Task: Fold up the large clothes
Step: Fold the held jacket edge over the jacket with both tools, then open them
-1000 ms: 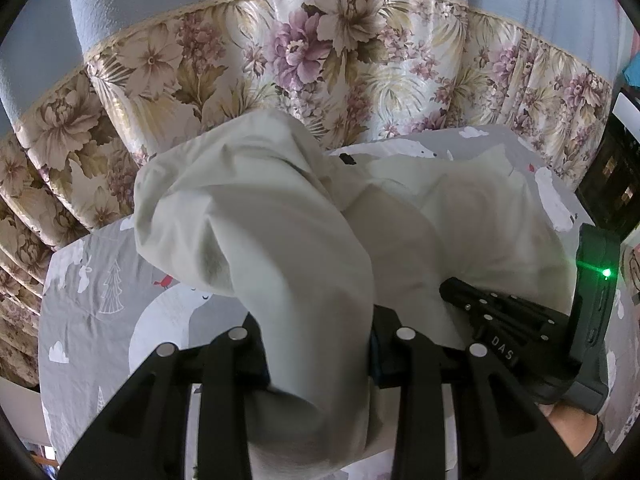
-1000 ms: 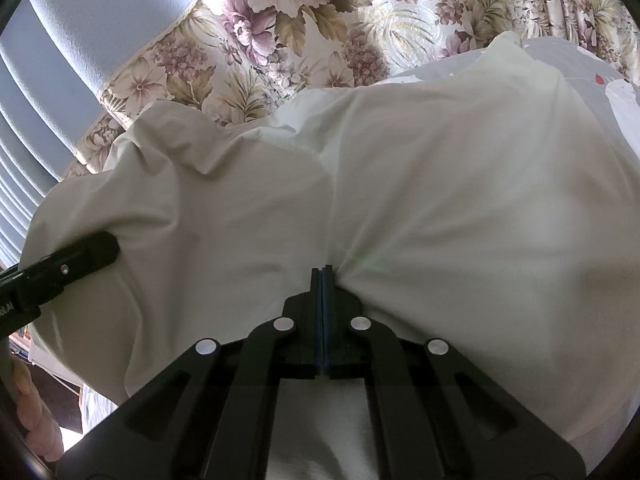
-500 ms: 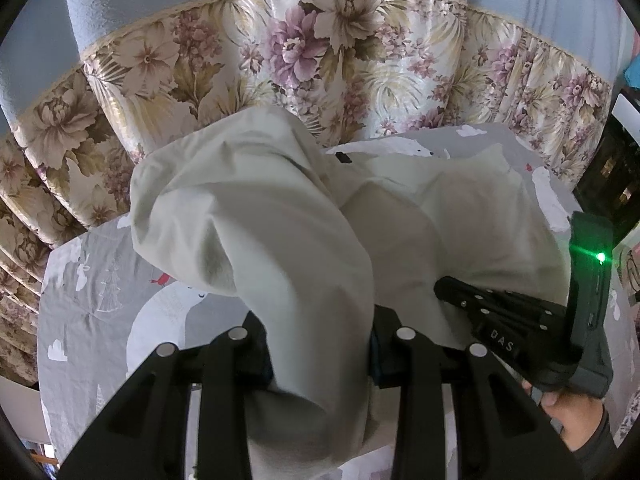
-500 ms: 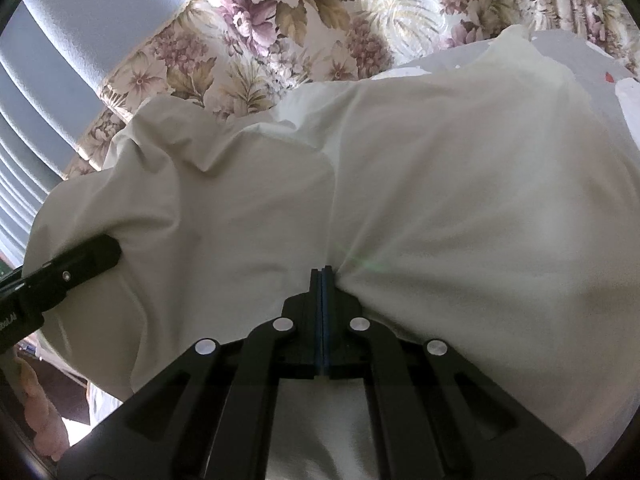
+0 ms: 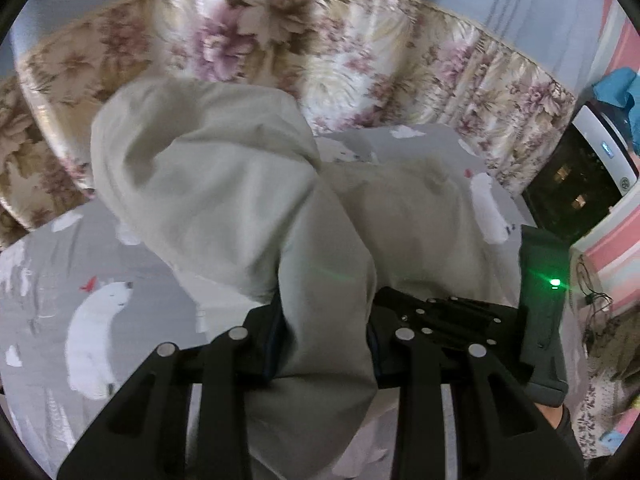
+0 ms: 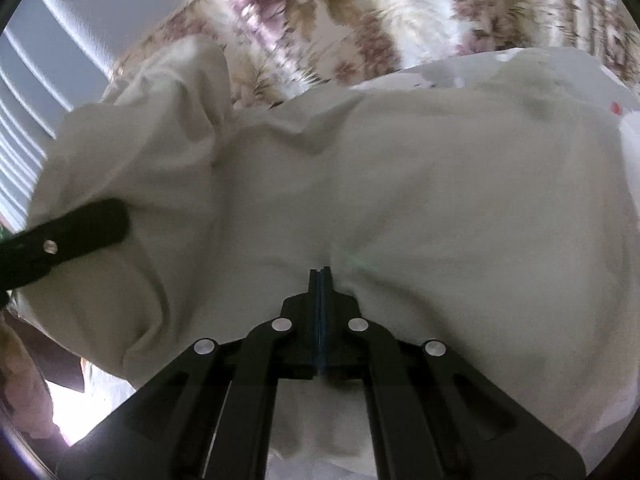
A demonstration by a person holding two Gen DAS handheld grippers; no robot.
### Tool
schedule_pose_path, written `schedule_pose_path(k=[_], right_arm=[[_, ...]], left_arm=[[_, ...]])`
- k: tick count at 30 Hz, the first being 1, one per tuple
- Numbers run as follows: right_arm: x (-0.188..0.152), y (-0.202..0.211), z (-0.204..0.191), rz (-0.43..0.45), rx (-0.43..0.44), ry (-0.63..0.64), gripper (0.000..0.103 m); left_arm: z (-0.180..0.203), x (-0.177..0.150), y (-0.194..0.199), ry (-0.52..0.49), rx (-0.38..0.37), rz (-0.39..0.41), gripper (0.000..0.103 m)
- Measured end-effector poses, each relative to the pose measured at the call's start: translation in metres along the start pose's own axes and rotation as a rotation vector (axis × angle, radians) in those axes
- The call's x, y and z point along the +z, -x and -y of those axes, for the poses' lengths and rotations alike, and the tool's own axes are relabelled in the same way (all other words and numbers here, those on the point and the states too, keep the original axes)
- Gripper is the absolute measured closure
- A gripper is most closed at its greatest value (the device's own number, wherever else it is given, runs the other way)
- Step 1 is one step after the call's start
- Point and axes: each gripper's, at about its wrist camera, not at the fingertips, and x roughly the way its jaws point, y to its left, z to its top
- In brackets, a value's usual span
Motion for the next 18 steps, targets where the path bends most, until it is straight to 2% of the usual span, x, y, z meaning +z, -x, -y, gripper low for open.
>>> schedule_pose_path(k=[6,12,13,15,18], right_arm=[[-0.003,0.024,0.044,0.028,0.069,-0.119,0.103],[-0.018,0.033,0.074,0.041,0.142,-0.209,0.103],[-0.021,0.032,0.076,0.046,0.149,-0.216,0.103],[-0.026,0.030,0.077,0.060,0.153,-0.215,0.103],[-0.028,0.030,0.077,0.059,0.166,-0.219,0.103]], left_arm=[[0.037,0.015,-0.043,-0.003,-0.010,-0.088,0.069],[0.081,0.012,-0.086,-0.102,0.135,-0.137,0.067],[0.086,0.012,-0.092,-0.117,0.144,-0.143,0.053],[0.094,0.011,-0.099,-0.141,0.127,-0.157,0.036],[0.103,0.008,-0.107,-0.176,0.156,-0.153,0.022]])
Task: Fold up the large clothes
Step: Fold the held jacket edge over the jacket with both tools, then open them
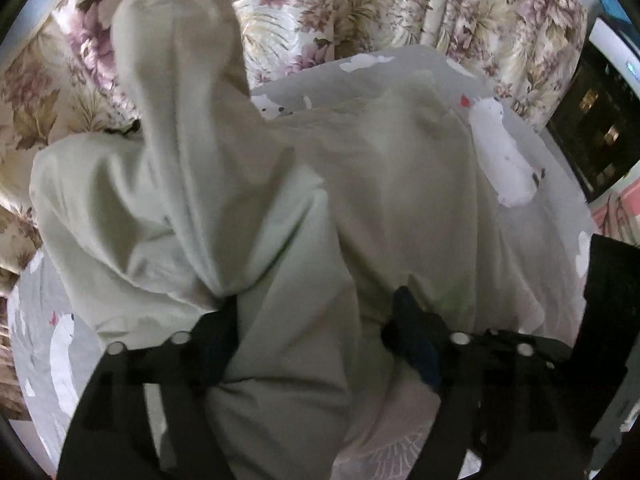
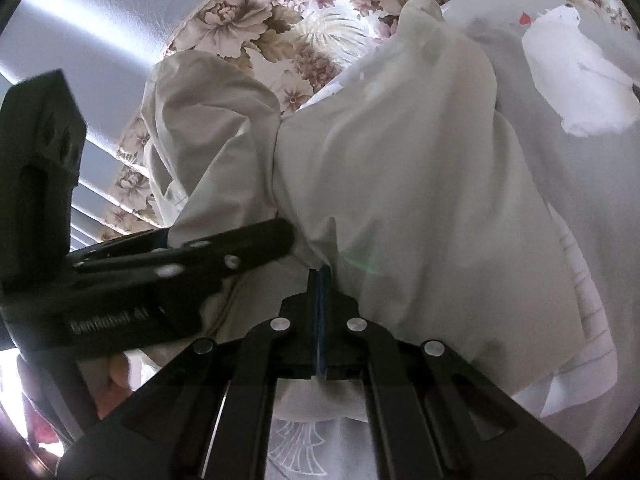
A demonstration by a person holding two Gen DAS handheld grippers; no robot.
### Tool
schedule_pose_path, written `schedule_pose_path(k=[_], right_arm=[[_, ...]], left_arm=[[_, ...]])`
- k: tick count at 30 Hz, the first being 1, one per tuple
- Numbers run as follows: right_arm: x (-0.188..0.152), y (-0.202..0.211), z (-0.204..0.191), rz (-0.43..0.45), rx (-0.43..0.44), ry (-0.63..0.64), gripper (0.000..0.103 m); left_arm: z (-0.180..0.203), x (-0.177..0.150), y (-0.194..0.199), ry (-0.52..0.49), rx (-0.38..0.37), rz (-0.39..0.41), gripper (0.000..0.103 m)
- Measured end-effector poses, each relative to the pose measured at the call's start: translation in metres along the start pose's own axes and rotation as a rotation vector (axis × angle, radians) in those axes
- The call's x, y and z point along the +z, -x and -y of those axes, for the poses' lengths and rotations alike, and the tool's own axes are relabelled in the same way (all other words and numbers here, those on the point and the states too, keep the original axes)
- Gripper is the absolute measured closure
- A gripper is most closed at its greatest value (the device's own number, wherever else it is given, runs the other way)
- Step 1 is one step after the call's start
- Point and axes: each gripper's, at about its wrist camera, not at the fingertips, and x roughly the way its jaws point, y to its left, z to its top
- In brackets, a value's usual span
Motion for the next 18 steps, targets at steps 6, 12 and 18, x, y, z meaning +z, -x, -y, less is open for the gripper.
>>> schedule_pose_path(k=[6,12,18], right_arm=[[-0.002,0.000,0.006,-0.003,0.025,-0.011,0.103],[-0.003,-0.001,0.001,-0.002,-0.005,-0.001,0.103],[-0.002,-0.002,-0.002,-0.014,-0.027,0.014,0.103]], left_arm=[[-0.007,0.001,0.010,0.032,-0.040,0.021,0.017],[-0.025,-0.002,0.070,0.056,-0.094,0.125,0.021],[-0.056,-0.031,0.149,-0.004,0.009,0.280,0.008]])
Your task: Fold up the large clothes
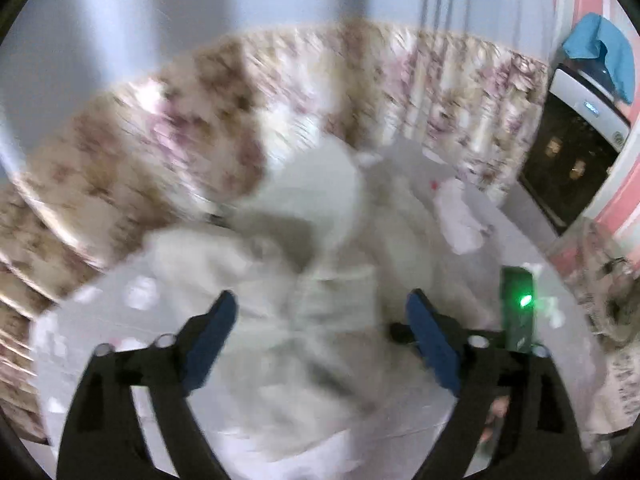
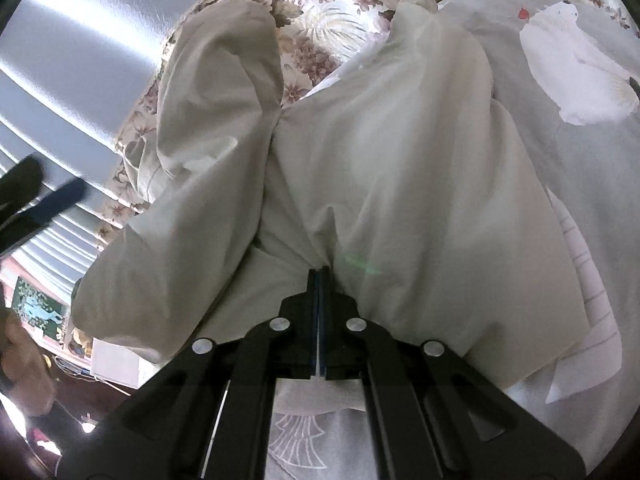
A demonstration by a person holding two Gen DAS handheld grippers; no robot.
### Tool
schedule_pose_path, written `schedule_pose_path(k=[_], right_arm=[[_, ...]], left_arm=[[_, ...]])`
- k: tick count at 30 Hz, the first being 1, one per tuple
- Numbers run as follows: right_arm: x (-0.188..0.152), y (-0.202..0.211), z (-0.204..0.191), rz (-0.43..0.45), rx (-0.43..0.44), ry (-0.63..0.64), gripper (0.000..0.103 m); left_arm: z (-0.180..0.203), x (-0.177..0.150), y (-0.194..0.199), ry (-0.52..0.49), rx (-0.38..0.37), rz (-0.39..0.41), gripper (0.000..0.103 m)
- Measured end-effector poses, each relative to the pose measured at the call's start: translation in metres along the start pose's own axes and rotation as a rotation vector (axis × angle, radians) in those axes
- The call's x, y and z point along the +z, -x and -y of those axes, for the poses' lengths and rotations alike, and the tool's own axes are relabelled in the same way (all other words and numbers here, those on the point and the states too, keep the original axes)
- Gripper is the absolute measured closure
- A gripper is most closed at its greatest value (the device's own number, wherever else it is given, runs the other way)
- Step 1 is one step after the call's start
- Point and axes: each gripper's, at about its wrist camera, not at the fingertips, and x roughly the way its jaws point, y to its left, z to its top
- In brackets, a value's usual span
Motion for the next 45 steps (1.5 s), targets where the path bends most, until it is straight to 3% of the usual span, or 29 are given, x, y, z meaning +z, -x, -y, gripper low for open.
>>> schedule_pose_path(k=[2,4,6,9,11,12,13,16,19,22,30,32,39,45], right_arm=[[0.002,0.001,-0.002,-0.010,-0.007,0.010,0.103],[0.004,0.003,-0.005,-0.015,-0.011,0.013,0.103],[0.006,0.006,-0.011,-0.020,-0.032,0.028,0.100],[0.014,0.017,-0.033,0.001,-0.119,0.112,0.081],[0.020,0.026,-0.054,0.041,-0.207,0.186,0.049],[0.023,0.031,-0.065,0.062,-0.240,0.227,0.045],[0.029,0.037,-0.081,0.081,-0.272,0.278,0.045],[0.044,0.039,-0.107,0.079,-0.280,0.338,0.042],[0.051,0.022,-0.126,0.002,-0.319,0.417,0.033],[0.050,-0.002,-0.140,-0.054,-0.360,0.473,0.033],[0.034,-0.041,-0.151,-0.140,-0.346,0.479,0.027],[0.029,-0.053,-0.147,-0.144,-0.377,0.480,0.029],[0.028,-0.048,-0.144,-0.060,-0.394,0.547,0.089],[0.047,-0.005,-0.146,0.041,-0.400,0.586,0.096]], left_arm=[[-0.024,-0.013,0.009,-0.005,0.128,0.033,0.002],[-0.051,-0.033,-0.001,0.000,0.262,0.006,0.002],[-0.071,-0.049,-0.024,0.030,0.298,-0.060,0.002],[-0.099,-0.076,-0.054,0.134,0.226,-0.135,0.002],[-0.101,-0.086,-0.065,0.170,0.161,-0.139,0.002],[-0.098,-0.088,-0.069,0.170,0.136,-0.142,0.002],[-0.090,-0.090,-0.074,0.153,0.106,-0.145,0.004],[-0.067,-0.090,-0.078,0.109,0.119,-0.122,0.011],[-0.061,-0.089,-0.081,0.127,0.093,-0.114,0.018],[-0.063,-0.090,-0.084,0.156,0.076,-0.118,0.018],[-0.073,-0.090,-0.087,0.184,0.053,-0.149,0.017],[-0.068,-0.089,-0.086,0.154,0.074,-0.147,0.017],[-0.084,-0.084,-0.064,0.162,0.032,-0.137,0.016],[-0.105,-0.062,-0.058,0.194,0.087,-0.105,0.014]])
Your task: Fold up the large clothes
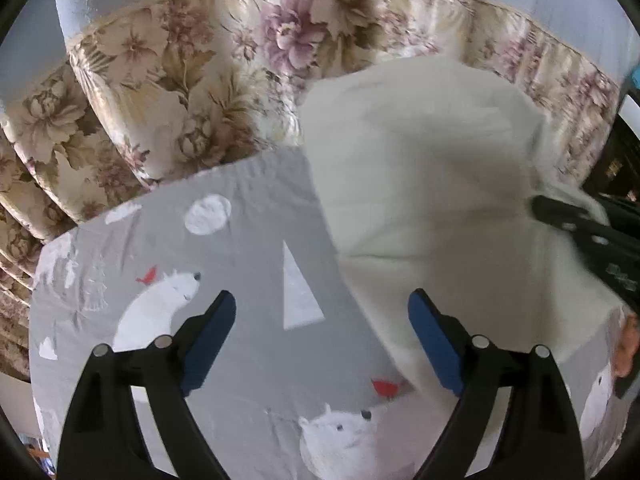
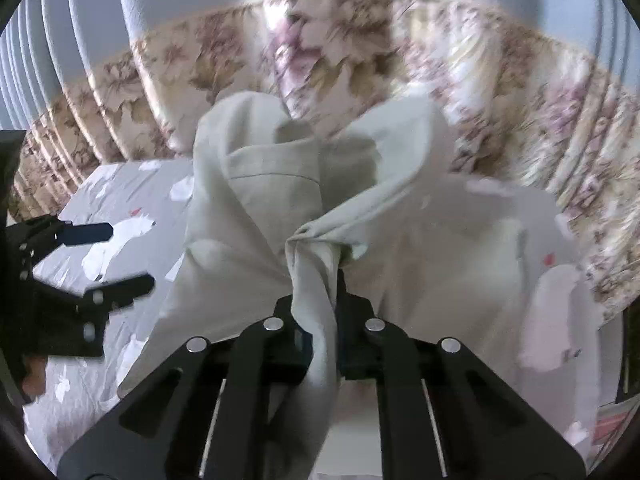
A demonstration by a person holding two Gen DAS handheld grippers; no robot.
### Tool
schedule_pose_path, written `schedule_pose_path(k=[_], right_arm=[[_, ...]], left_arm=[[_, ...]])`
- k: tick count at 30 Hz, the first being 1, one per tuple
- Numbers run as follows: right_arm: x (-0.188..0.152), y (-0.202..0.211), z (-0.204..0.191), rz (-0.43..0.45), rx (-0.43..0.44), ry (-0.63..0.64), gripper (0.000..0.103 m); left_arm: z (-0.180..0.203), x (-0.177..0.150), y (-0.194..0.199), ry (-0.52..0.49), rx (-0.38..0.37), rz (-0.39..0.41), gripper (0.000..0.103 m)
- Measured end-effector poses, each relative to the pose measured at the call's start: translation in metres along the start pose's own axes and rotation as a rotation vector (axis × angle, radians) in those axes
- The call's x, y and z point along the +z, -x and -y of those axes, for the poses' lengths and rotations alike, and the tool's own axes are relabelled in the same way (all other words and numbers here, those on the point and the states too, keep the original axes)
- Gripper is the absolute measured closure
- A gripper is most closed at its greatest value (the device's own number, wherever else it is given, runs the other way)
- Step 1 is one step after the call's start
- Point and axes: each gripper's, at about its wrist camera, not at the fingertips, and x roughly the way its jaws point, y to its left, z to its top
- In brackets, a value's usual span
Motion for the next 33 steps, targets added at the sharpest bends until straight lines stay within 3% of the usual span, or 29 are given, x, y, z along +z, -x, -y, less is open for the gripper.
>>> schedule_pose_path(k=[3,6,9,11,14,15,18,21,23,25,27,32,33], right_arm=[[0.003,0.019,0.028,0.031,-0.038,-0.035,0.098],[-0.007,0.023,0.058,0.004,-0.066,-0.078,0.098],[-0.031,0.012,0.085,-0.048,-0.094,-0.119,0.098],[-0.051,-0.003,0.103,-0.081,-0.112,-0.154,0.098],[-0.074,-0.024,0.126,-0.100,-0.091,-0.219,0.098],[-0.078,-0.029,0.130,-0.104,-0.132,-0.213,0.099],[-0.083,-0.033,0.145,-0.075,-0.027,-0.292,0.098],[-0.072,-0.017,0.140,-0.016,-0.004,-0.267,0.097],[-0.066,-0.007,0.141,-0.011,0.016,-0.255,0.093],[-0.058,0.009,0.145,0.020,0.025,-0.242,0.074],[-0.053,0.025,0.145,0.046,0.026,-0.232,0.049],[-0.042,0.056,0.137,0.118,0.055,-0.218,0.048],[-0.040,0.054,0.128,0.110,0.081,-0.198,0.057]], left_arm=[[0.019,0.014,-0.015,-0.011,-0.031,-0.022,0.014],[0.050,0.021,-0.023,-0.047,-0.036,-0.014,0.014],[0.084,0.022,-0.033,-0.131,0.003,0.002,0.013],[0.097,0.022,-0.045,-0.151,-0.013,-0.011,0.010],[0.114,0.021,-0.066,-0.192,0.011,-0.014,0.001],[0.115,0.021,-0.069,-0.191,0.016,-0.017,0.001],[0.108,0.023,-0.067,-0.183,-0.001,-0.027,0.001],[0.101,0.024,-0.055,-0.169,0.012,-0.021,0.001],[0.096,0.025,-0.039,-0.157,0.037,-0.001,0.002],[0.094,0.025,-0.020,-0.161,0.043,0.044,0.002],[0.093,0.025,-0.005,-0.174,0.044,0.076,0.002],[0.094,0.026,0.001,-0.203,0.071,0.066,0.002],[0.096,0.024,-0.006,-0.195,0.054,0.033,0.002]])
